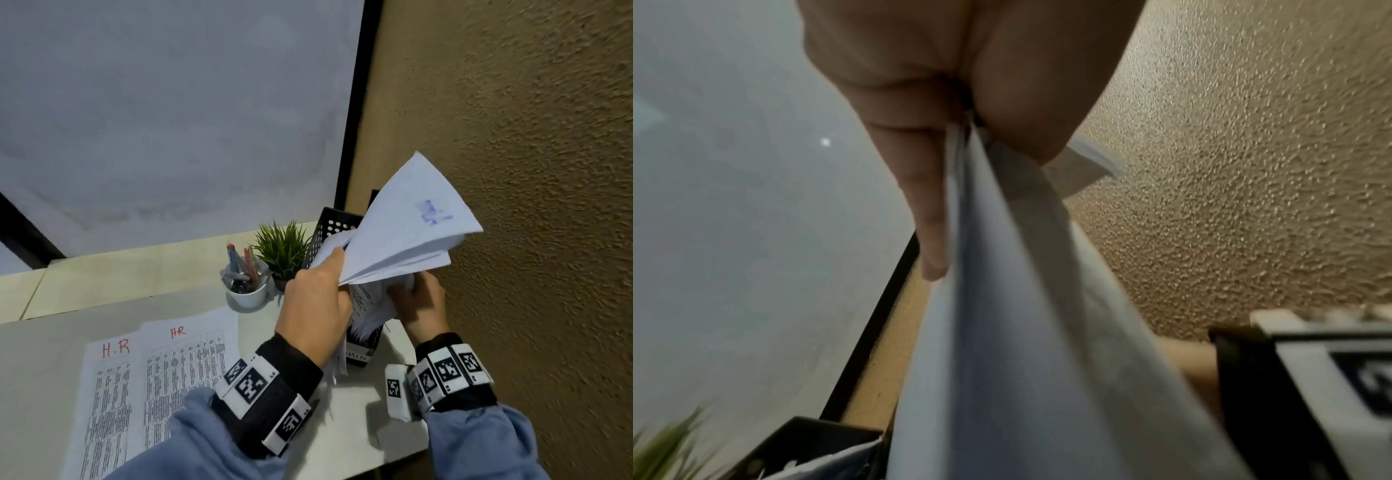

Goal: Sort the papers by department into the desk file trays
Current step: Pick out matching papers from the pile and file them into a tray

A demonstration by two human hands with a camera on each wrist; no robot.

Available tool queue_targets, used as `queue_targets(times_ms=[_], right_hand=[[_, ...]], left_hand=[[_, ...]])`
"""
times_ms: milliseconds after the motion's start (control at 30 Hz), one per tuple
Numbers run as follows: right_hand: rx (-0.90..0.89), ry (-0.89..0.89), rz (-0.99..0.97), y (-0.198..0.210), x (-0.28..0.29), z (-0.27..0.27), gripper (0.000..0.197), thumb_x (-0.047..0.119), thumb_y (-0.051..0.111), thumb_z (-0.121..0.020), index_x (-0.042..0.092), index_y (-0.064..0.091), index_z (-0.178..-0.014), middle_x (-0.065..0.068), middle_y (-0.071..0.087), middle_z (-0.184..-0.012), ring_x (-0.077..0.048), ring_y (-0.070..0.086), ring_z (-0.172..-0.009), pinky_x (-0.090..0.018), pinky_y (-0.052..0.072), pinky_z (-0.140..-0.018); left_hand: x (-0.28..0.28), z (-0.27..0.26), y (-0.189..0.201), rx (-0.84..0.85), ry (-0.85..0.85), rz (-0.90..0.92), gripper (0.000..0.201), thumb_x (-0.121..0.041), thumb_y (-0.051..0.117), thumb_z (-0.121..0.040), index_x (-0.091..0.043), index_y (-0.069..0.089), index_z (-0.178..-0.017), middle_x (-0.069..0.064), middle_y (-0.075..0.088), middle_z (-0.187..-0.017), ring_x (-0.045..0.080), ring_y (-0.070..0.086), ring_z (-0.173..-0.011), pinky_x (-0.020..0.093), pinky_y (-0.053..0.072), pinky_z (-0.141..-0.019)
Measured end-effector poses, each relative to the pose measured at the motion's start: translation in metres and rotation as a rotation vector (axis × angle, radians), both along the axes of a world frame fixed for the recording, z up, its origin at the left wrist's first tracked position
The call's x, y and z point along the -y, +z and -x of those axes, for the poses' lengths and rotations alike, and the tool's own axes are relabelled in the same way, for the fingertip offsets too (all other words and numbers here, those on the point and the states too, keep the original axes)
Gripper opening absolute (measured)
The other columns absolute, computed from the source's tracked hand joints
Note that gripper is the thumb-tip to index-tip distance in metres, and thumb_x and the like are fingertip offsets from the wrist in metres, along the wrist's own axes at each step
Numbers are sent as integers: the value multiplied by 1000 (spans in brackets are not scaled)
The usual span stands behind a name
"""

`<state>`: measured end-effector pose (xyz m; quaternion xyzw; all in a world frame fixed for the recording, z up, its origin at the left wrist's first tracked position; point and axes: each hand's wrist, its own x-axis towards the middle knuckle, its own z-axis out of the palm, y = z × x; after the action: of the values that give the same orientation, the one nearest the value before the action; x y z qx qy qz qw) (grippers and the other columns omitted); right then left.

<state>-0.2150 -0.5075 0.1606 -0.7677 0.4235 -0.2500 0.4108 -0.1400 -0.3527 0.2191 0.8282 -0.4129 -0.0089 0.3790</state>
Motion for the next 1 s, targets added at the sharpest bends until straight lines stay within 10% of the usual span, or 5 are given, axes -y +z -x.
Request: queue_targets(times_ms=[133,333,533,700,1000], right_hand=[[65,-18,21,11,-2,-4,17,6,60,-86,1,63,-103,-12,64,-90,-28,60,-88,-29,42,-69],[-196,31,-170,3,-3,-11,41,19,35,-100,9,34,-140,-13,37,-146,-26,35,-134,-29,25,-109],[34,21,127,27,-7,-12,8,3,54,-77,1,62,-81,-13,67,-78,-32,62,-75,-32,48,-64],[50,161,246,43,-1,-12,12,11,50,-71,8,56,-81,-16,62,-73,-37,55,-69,-43,51,-64],[66,241,338,62,-3,-9,7,2,52,-74,5,47,-72,-15,45,-60,-28,34,-55,-31,30,-51]], left_hand=[[16,8,-13,-53,5,14,65,-10,34,-74,-22,46,-137,11,70,-92,26,60,-79,39,52,-74],[54,-4,-59,-212,18,75,64,-11,32,-67,-20,55,-127,9,70,-98,27,62,-88,41,53,-80],[78,-16,-95,-366,65,56,54,5,41,-78,-17,55,-126,15,68,-107,33,62,-97,39,51,-88],[83,-24,-106,-363,45,-99,33,-26,44,-92,-20,55,-123,15,68,-103,35,62,-93,37,51,-81],[71,-19,-109,-282,83,7,26,-20,43,-92,-13,53,-115,11,56,-109,29,54,-95,35,44,-79]])
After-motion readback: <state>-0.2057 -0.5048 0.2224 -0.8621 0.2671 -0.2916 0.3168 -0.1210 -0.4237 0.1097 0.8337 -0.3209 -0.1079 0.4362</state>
